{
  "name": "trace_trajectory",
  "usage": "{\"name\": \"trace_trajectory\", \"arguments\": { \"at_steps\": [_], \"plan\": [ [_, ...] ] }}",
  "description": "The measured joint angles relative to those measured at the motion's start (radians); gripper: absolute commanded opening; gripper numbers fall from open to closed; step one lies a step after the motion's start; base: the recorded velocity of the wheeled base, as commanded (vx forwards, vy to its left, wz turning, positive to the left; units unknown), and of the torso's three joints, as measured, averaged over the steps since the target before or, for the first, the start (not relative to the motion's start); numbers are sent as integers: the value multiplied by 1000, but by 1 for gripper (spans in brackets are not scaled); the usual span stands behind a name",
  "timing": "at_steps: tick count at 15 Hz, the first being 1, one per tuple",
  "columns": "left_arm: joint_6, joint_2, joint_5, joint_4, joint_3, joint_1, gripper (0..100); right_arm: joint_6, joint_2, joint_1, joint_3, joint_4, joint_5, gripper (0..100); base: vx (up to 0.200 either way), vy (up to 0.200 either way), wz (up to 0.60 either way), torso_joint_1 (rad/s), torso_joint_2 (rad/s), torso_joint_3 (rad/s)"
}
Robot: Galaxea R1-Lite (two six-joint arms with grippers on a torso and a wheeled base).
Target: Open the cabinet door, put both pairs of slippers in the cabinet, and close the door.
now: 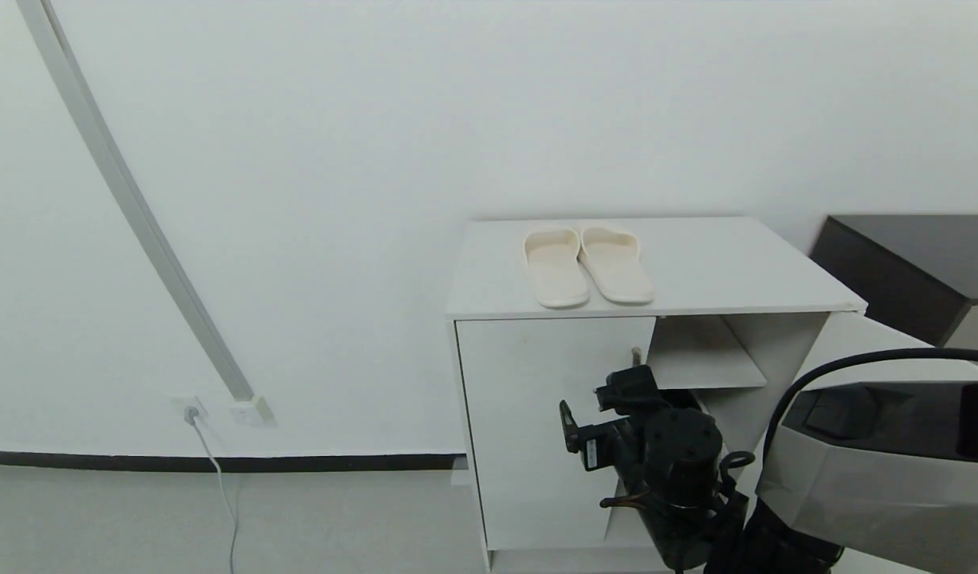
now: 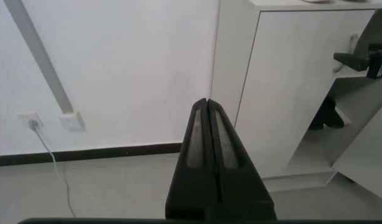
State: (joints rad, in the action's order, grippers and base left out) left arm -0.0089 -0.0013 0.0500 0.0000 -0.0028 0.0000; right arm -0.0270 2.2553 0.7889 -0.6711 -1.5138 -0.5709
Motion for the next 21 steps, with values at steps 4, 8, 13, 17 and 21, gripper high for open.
{"name": "trace_trajectory", "arguments": {
  "at_steps": [4,8,13,17,21],
  "plan": [
    [1,0,2,0,0,0,0,0,0,0,2,0,-1,100,0,0,0,262,-596,-337],
    [3,0,2,0,0,0,0,-1,0,0,3,0,-1,100,0,0,0,222,-486,-268],
    [3,0,2,0,0,0,0,-63,0,-1,27,-24,-3,100,0,0,0,175,-380,-208],
    [5,0,3,0,0,0,0,-84,-9,-7,46,-56,57,100,0,0,0,76,-164,-86],
    [7,0,4,0,0,0,0,-69,-98,-28,-57,191,63,100,0,0,0,0,0,0]
  ]
}}
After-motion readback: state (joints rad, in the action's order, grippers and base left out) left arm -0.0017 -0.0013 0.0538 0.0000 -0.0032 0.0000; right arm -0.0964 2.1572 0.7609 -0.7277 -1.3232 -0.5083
